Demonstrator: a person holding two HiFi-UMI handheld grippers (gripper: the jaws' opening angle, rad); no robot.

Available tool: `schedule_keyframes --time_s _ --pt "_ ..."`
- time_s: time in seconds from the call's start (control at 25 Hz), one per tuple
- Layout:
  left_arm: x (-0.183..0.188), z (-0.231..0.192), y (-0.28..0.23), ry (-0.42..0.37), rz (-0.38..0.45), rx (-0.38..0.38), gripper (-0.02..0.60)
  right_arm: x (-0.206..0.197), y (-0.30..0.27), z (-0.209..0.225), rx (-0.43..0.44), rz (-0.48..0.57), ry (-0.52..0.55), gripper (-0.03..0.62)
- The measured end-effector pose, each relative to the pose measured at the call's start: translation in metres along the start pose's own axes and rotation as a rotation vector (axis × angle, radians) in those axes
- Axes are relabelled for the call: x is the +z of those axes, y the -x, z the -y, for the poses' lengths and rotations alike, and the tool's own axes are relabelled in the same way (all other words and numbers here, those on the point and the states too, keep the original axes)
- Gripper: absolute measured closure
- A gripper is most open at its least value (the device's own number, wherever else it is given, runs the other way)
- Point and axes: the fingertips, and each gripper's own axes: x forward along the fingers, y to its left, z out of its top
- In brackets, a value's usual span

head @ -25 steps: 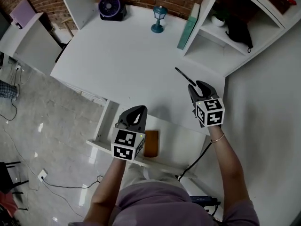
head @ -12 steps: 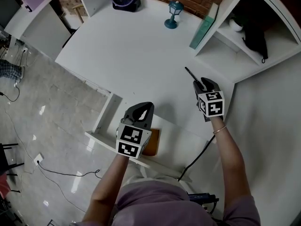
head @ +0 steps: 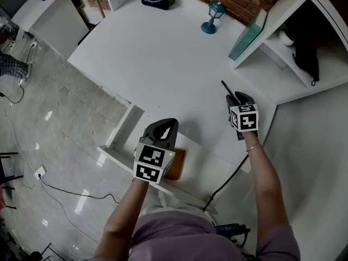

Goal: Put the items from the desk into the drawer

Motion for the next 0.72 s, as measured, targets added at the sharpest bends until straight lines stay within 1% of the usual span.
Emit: schedule_keyframes --time_s 0.16,0.36,0.44,0.56,0.72 --pt "-0.004 -0.006 0.001 0.01 -0.003 0.015 0.583 -0.002 -0.008 -0.001 0.012 -0.03 0.006 0.447" --pt "-0.007 -0.01 0.0 0.023 -0.007 0.023 0.583 -0.003 -0.01 -0.002 0.038 -0.035 0.018 0.454" --pt "-0.007 -0.009 -0.001 0.025 -0.008 0.021 0.583 -0.002 -0.01 -0.006 0.045 -0.041 0.035 0.48" --pt "-0.008 -0.008 -0.001 0.025 -0.008 0.02 0.583 -0.002 -0.012 -0.013 0.047 -0.059 0.066 0.543" --pt "-0.008 -0.007 0.003 0.025 -0.006 0.021 0.583 -0.003 -0.012 -0.014 0.029 -0.069 0.064 0.546"
